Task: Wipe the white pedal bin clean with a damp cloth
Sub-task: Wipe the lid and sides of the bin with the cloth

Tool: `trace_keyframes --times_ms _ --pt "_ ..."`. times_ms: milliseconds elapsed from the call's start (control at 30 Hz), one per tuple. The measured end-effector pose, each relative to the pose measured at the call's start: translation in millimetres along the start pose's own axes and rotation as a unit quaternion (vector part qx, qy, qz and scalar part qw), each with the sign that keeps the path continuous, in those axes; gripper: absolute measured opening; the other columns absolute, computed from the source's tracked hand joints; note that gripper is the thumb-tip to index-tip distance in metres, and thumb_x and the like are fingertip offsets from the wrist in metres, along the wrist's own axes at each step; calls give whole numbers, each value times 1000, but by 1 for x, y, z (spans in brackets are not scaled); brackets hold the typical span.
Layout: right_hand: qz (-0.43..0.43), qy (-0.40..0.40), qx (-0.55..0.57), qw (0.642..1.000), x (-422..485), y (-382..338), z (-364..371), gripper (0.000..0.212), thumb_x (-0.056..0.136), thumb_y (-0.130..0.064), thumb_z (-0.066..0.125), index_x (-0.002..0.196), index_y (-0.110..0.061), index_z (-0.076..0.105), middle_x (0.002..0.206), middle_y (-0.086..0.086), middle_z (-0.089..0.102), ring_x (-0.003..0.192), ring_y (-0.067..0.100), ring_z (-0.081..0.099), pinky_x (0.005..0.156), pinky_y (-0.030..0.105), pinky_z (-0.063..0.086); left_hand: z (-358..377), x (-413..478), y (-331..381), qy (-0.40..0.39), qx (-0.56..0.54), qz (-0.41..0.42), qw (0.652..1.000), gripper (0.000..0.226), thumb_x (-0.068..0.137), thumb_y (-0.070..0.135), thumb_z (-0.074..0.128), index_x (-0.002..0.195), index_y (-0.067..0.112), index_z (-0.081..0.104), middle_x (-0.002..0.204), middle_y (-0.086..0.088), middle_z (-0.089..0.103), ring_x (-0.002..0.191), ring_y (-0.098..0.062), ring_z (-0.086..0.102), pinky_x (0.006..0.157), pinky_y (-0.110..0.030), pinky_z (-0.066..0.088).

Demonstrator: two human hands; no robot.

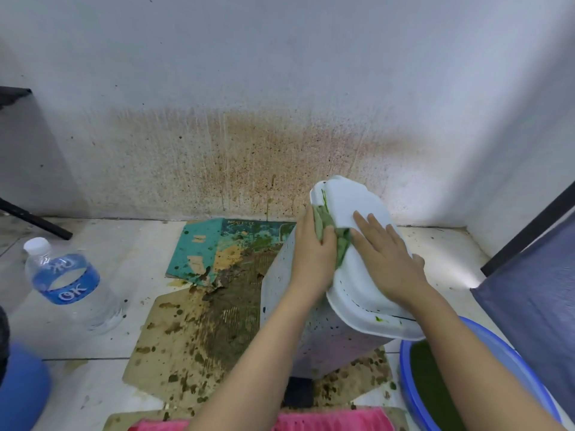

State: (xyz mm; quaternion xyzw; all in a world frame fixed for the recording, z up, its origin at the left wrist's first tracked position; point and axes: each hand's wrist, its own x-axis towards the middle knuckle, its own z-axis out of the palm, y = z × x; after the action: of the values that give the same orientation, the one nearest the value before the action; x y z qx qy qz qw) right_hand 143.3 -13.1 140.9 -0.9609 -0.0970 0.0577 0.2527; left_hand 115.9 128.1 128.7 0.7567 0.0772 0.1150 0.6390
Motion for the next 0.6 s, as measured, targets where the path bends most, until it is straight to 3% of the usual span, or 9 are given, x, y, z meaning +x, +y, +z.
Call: trace_keyframes --times_ms 133,200,267,400,500,533,600 --pt "-5 0 2 1000 -1 1 2 55 86 -81 11 139 -71 -1 158 -32 -4 149 6 -5 113 63 0 13 -65 -4 57 -7 6 998 57 107 32 37 160 30 15 165 13 14 151 -3 11 116 -18 13" --pt "-6 -1 -7 1000 -2 -1 2 55 87 -80 10 139 -70 -2 158 -32 -5 149 7 -6 113 63 -1 10 -45 1 56 6 -18 998 52 106 26 38 157 23 27 162 2 27 148 -16 26 119 -30 24" --pt "-7 -3 -6 1000 -1 0 1 55 86 -80 9 139 -70 -2 158 -32 -5 150 7 -6 113 63 -1 5 -5 10 32 35 -31 998 44 103 20 39 147 14 40 147 -12 45 132 -30 46 110 -48 41" --pt "-4 -6 0 1000 -2 2 0 55 85 -83 8 138 -72 -3 157 -34 -7 149 6 -8 113 63 -3 6 76 21 32 124 -69 989 38 101 19 38 134 2 46 136 -23 50 118 -40 53 98 -53 46" --pt "0 -6 9 1000 1 5 -3 54 85 -82 10 137 -72 -2 157 -34 -7 149 5 -8 113 62 -3 10 106 26 39 125 -62 989 14 100 16 40 96 8 50 127 -25 54 85 -29 52 73 -41 42" --pt "0 -5 17 1000 1 7 -4 53 85 -82 11 137 -73 -1 157 -34 -6 149 4 -7 113 62 -3 11 108 25 37 115 -60 991 13 100 15 39 94 9 48 128 -25 54 83 -26 50 72 -38 40" --pt "-1 -3 35 999 -1 13 -7 51 86 -83 13 135 -75 2 157 -35 -2 148 3 -5 114 60 -2 15 101 18 14 85 -62 994 28 102 17 38 124 3 50 141 -23 47 113 -34 53 93 -47 46"
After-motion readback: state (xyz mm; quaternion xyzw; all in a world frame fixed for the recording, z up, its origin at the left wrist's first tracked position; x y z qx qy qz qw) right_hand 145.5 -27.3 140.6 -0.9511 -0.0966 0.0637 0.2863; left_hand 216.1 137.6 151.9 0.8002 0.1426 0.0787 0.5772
